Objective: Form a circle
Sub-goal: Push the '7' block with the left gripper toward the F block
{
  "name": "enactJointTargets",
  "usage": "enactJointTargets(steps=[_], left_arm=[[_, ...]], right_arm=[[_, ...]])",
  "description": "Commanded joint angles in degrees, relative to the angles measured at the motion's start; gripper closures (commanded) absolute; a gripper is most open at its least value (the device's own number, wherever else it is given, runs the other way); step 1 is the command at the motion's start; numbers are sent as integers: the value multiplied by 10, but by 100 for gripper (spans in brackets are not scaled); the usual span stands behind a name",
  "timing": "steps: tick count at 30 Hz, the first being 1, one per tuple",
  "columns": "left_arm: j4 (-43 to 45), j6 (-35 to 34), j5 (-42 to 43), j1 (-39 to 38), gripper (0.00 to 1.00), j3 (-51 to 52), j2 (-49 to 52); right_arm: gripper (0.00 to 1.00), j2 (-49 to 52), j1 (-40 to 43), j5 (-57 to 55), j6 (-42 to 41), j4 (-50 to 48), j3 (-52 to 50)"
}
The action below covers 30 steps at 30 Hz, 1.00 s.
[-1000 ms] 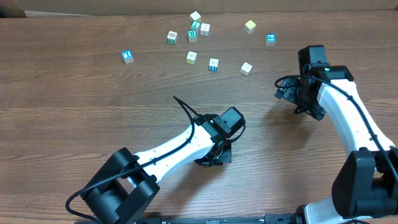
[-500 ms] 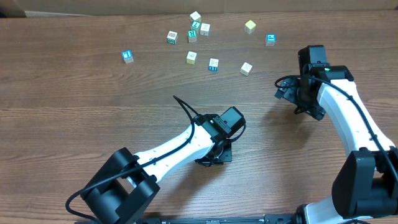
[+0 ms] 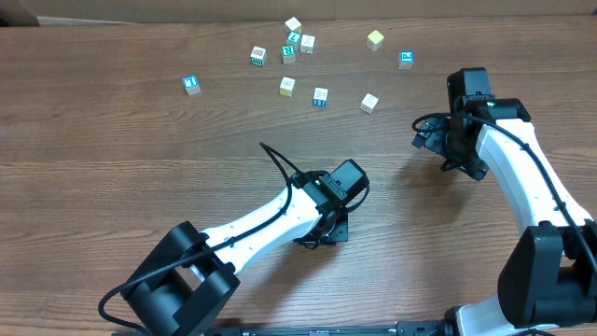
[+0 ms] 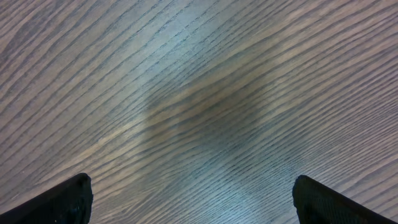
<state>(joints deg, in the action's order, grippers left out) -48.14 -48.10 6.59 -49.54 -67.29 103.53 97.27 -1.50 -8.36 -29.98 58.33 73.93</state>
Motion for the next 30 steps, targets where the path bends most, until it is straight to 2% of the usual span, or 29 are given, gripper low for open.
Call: enactJointTargets(steps=[1,22,26,30], left_arm=[[2,-13,-12,-1,89,2,7],[5,-13,-25,17,90,2,7],[4,3,-4,17,85,2,7],[-2,3,19,16,88,2,7]], right_arm=[[0,-10,2,-6,0,-2,7],[0,-10,2,-6,0,-2,7],[0,-10,2,-6,0,-2,7],[0,-10,2,-6,0,-2,7]])
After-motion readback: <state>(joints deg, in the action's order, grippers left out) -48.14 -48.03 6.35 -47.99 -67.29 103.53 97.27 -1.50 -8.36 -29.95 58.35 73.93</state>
